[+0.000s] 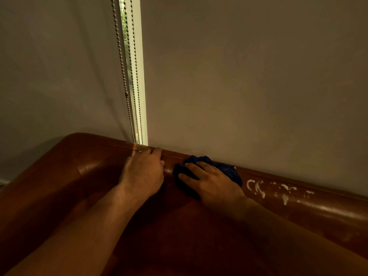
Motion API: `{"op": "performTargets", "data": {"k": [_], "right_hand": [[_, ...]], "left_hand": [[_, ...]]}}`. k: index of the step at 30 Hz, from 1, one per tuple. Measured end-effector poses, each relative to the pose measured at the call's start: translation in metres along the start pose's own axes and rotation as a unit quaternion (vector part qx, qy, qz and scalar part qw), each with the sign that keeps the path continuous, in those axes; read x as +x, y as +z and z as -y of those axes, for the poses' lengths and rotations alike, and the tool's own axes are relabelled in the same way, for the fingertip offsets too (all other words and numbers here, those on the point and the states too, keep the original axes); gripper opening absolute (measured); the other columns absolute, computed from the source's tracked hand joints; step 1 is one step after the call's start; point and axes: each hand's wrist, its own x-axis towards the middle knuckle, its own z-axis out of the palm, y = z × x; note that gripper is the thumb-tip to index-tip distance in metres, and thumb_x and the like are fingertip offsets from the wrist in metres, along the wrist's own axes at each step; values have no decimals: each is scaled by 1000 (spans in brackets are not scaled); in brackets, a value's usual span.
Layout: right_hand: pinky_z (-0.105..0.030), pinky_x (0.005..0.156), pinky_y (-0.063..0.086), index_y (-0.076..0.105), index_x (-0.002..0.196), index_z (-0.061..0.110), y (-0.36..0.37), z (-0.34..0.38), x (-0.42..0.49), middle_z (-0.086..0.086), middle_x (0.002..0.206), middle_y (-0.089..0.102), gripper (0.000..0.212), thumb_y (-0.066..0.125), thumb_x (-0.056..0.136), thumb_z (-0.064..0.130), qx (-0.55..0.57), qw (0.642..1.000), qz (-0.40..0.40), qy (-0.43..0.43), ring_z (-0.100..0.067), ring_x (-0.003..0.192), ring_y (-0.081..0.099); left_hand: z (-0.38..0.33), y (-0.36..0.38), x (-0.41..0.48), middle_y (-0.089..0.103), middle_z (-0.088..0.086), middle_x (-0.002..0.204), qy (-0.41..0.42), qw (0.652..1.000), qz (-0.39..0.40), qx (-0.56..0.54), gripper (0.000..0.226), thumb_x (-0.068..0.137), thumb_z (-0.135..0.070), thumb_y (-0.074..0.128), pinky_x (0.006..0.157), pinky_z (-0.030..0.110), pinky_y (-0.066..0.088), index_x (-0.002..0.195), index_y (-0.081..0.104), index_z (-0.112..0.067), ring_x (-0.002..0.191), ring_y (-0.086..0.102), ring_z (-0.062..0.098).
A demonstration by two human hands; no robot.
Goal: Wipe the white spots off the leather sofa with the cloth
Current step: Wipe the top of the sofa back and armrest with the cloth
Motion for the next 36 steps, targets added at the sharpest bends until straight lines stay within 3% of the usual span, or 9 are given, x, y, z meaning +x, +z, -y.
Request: {"op": "performTargets", "data": {"k": [8, 12, 15, 17, 20, 25, 29, 32, 36], "right_hand": [[-42, 86, 48, 55, 125, 19, -20, -27, -2, -8, 126, 52, 35, 51, 91, 11, 24, 999, -27, 38, -33, 111, 51], [-42, 82, 52, 58, 124, 18, -36, -28, -2, -8, 120, 59, 40, 50, 86, 9, 146, 970, -159, 110, -32, 98, 60], [-44, 98, 43, 36, 140, 28, -35, -20, -5, -3, 141, 44, 48, 40, 92, 31, 160, 968, -90, 171, -30, 118, 49], [-54, 112, 17, 13, 146, 39, -12, -16, -13, 2, 158, 14, 57, 29, 93, 53, 82, 981, 21, 173, -31, 141, 19], [-56, 112, -8, -5, 146, 41, 26, -19, -23, 4, 159, -10, 68, 16, 88, 69, 60, 981, 16, 182, -29, 145, -9], [-55, 99, 38, 45, 136, 18, 40, -13, -26, -13, 139, 51, 67, 28, 87, 59, -13, 979, -46, 199, -39, 125, 49], [-55, 97, 41, 46, 132, 14, 48, -9, -39, -14, 136, 54, 52, 35, 89, 41, -26, 981, -94, 166, -39, 125, 49], [-51, 94, 45, 52, 127, 15, 50, -19, -47, -14, 129, 59, 54, 68, 75, 18, -50, 983, -139, 110, -37, 119, 56], [-41, 76, 56, 65, 110, 16, 31, -29, -53, -9, 101, 68, 39, 68, 71, 17, -51, 983, -160, 80, -31, 87, 66]], "left_hand": [[2, -4, 1, 48, 7, 139, 8, 1000, 2, 1, 40, 99, -29, 41, 100, 41, 43, 137, 41, -17, 129, 45, 27], [1, -9, 2, 54, 8, 131, 13, 1000, 0, 3, 37, 99, -29, 40, 98, 41, 46, 133, 42, -17, 127, 46, 27], [-3, -12, 5, 57, 8, 126, 17, 1000, -6, 1, 36, 99, -31, 39, 95, 42, 45, 131, 45, -18, 123, 49, 28], [-6, -10, 5, 57, 8, 127, 22, 1000, -5, 2, 38, 99, -33, 38, 97, 41, 43, 133, 44, -18, 122, 50, 28], [-8, 0, 6, 57, 6, 131, 40, 999, -12, 14, 43, 98, -38, 37, 104, 43, 38, 137, 42, -19, 124, 49, 27], [-9, 12, 5, 48, -2, 139, 54, 998, -9, 20, 46, 96, -43, 36, 110, 50, 28, 139, 38, -25, 133, 39, 20], [-10, 13, 4, 40, -3, 146, 52, 998, -3, 25, 51, 96, -46, 32, 112, 52, 25, 143, 33, -25, 138, 31, 19], [-7, 12, 2, 38, -2, 148, 52, 998, 2, 24, 52, 97, -46, 32, 114, 51, 23, 144, 31, -24, 140, 29, 19], [-8, 9, -4, 35, -1, 150, 53, 998, 7, 18, 53, 97, -46, 31, 115, 50, 21, 145, 29, -23, 141, 26, 21]]}}
